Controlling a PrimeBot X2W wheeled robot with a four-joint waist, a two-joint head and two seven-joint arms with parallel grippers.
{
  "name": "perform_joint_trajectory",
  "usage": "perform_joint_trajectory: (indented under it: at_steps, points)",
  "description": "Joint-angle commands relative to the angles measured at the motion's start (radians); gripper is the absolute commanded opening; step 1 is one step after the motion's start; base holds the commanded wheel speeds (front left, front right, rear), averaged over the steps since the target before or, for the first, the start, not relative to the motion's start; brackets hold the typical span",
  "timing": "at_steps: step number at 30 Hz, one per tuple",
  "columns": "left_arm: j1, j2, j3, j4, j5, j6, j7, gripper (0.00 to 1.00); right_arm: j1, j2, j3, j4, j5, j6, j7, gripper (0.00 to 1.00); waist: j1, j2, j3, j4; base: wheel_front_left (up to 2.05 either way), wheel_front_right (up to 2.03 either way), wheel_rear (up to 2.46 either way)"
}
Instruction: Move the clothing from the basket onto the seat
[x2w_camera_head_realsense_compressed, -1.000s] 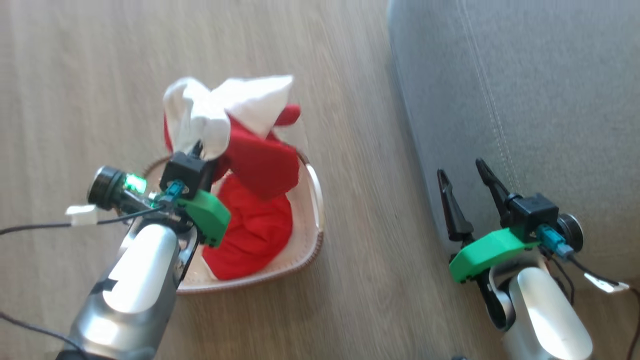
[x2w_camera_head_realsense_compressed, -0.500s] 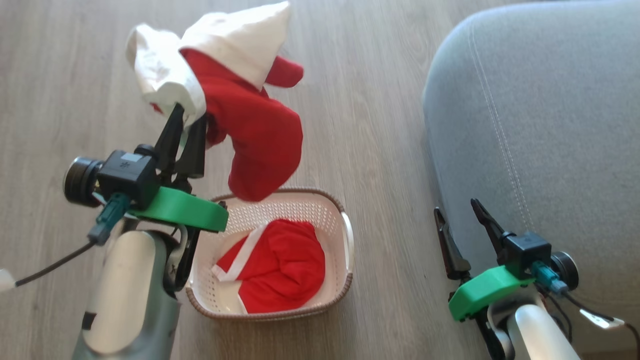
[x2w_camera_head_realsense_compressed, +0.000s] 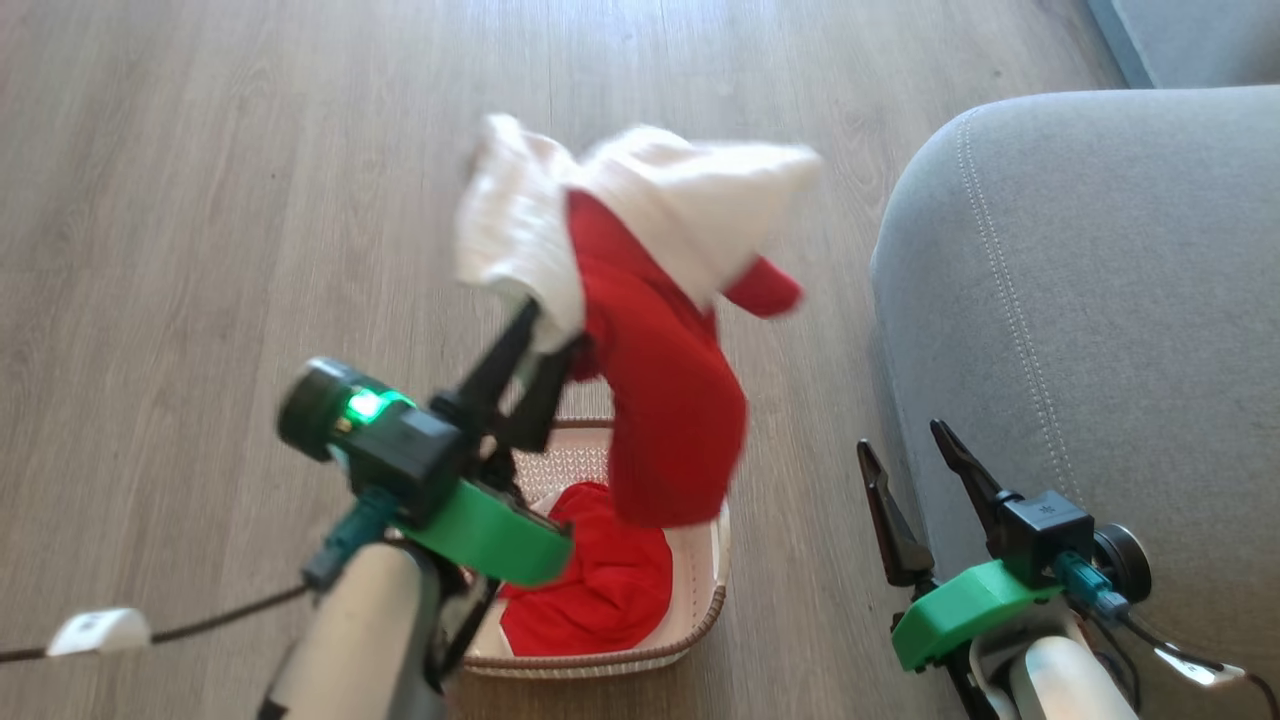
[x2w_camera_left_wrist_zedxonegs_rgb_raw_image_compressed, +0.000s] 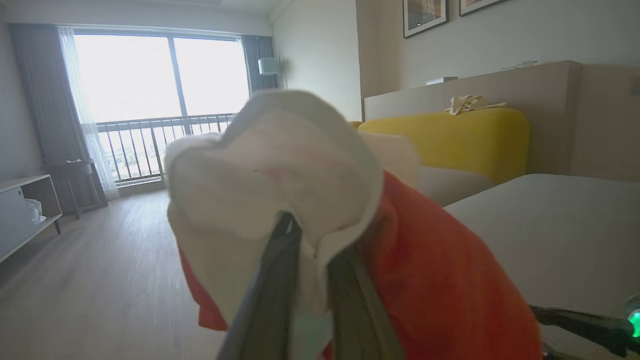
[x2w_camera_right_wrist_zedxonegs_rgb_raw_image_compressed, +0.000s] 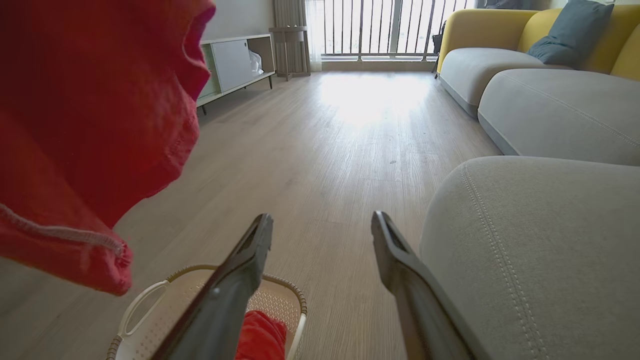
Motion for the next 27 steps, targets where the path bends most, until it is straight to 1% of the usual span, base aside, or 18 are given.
perform_joint_trajectory:
  at_steps: [1, 5, 15, 18, 21, 27]
  points:
    - [-0.021, -0.001, 0.014, -0.045, 0.009, -0.002, -0.006, 0.0, -0.009, -0.016, 0.025, -0.036, -0.005, 0.007, -0.002, 1.0, 0.0001, -0.0001, -0.003, 0.002, 0.0, 0.0, 0.0]
    - [-0.006, -0.001, -0.012, -0.057, -0.03, 0.009, -0.006, 0.0, -0.007, -0.018, 0.029, -0.041, -0.003, 0.007, -0.002, 1.0, 0.0001, -0.0001, -0.005, 0.003, 0.0, 0.0, 0.0]
    - [-0.007, -0.001, -0.013, -0.071, -0.051, 0.019, -0.006, 0.0, -0.007, -0.017, 0.043, -0.08, 0.018, 0.007, -0.002, 1.0, 0.0001, -0.0001, -0.002, -0.012, 0.0, 0.0, 0.0]
    - [-0.008, -0.001, -0.011, -0.067, -0.052, 0.021, -0.006, 0.0, -0.007, -0.034, 0.066, -0.092, 0.008, 0.007, -0.002, 1.0, 0.0001, -0.0001, -0.002, -0.016, 0.0, 0.0, 0.0]
    - [-0.011, -0.001, -0.007, -0.059, -0.051, 0.021, -0.006, 0.0, -0.013, -0.056, 0.132, -0.128, 0.032, 0.007, -0.002, 1.0, 0.0001, -0.0001, 0.003, -0.019, 0.0, 0.0, 0.0]
    - [-0.026, -0.001, 0.015, -0.025, -0.03, 0.013, -0.006, 0.0, -0.03, -0.165, 0.331, -0.258, 0.053, 0.007, -0.002, 1.0, 0.0001, -0.0001, 0.014, -0.027, 0.0, 0.0, 0.0]
